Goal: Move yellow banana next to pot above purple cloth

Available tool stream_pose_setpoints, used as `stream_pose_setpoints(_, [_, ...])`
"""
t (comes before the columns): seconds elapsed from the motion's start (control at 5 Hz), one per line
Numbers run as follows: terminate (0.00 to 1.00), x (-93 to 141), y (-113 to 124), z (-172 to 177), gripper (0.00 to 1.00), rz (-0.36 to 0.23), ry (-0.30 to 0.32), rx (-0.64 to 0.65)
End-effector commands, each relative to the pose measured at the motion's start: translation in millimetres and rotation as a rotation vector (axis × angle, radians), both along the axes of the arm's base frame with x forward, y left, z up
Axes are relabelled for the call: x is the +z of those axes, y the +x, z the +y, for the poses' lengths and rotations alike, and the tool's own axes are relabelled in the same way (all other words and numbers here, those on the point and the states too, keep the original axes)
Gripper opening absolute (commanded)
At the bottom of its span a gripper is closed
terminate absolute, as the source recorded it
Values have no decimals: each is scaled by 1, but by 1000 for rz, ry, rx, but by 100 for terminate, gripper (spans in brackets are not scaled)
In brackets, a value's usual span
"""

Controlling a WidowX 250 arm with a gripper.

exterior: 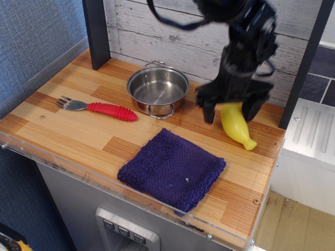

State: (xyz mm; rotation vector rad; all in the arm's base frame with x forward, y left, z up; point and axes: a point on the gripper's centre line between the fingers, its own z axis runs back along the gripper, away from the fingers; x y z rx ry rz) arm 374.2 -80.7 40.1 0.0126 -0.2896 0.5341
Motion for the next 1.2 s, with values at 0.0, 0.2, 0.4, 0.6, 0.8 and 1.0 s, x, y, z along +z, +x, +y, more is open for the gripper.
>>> stream_pose_setpoints(0.0, [0,85,-12,-2,100,-185,-40,19])
stream_pose_setpoints(0.2, [0,113,-21,2,100,-222,-73,43])
stream_pose_setpoints(0.4, [0,129,-30,6,100,-241,-71,86])
stream_pose_setpoints(0.6, [0,129,-30,6,100,-241,-71,86])
stream_pose_setpoints(0.8, [0,129,-30,6,100,-241,-71,86])
stream_pose_setpoints(1.0, [100,129,-30,6,100,-241,-71,86])
